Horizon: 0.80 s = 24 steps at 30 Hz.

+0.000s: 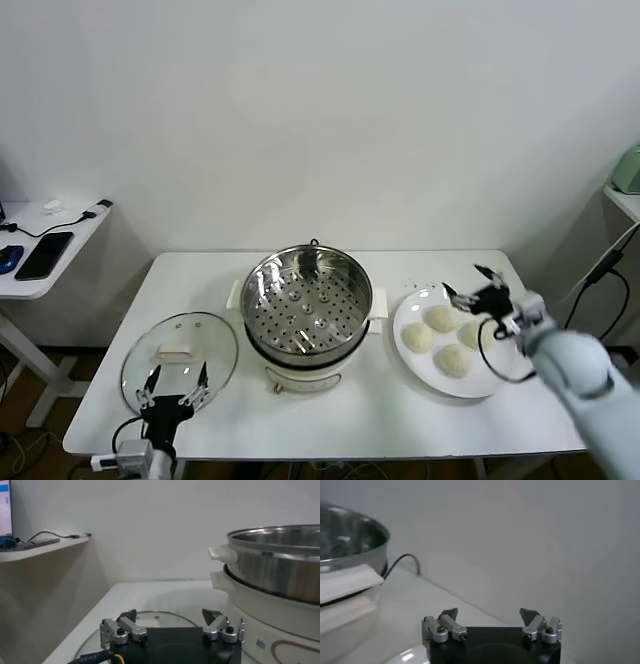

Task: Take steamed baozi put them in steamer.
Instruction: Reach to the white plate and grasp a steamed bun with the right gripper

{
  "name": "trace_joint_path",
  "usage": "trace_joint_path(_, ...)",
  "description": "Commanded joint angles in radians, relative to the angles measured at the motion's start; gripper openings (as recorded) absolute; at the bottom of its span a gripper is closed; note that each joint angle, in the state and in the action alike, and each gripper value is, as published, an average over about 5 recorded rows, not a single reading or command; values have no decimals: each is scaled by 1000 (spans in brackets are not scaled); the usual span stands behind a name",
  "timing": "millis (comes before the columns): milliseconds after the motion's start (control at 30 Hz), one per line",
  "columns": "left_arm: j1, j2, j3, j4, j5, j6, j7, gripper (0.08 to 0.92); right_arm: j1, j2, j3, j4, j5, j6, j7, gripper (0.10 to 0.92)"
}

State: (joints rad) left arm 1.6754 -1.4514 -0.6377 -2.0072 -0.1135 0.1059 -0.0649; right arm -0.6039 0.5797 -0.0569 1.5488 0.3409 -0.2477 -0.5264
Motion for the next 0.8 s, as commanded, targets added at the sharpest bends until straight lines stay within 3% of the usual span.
trace_joint_path(33,7,-3,3,8,0,-16,-1,823,1167,-164,-1212,-342,-93,283,-659,823)
trace_joint_path(267,-2,-1,8,24,0,-26,0,823,1365,59,-1529,-503,-71,324,-777,823)
trace_joint_path(800,-7,-3,3,53,2,-40,1,823,1027,267,-1410,-587,15,72,-535,823)
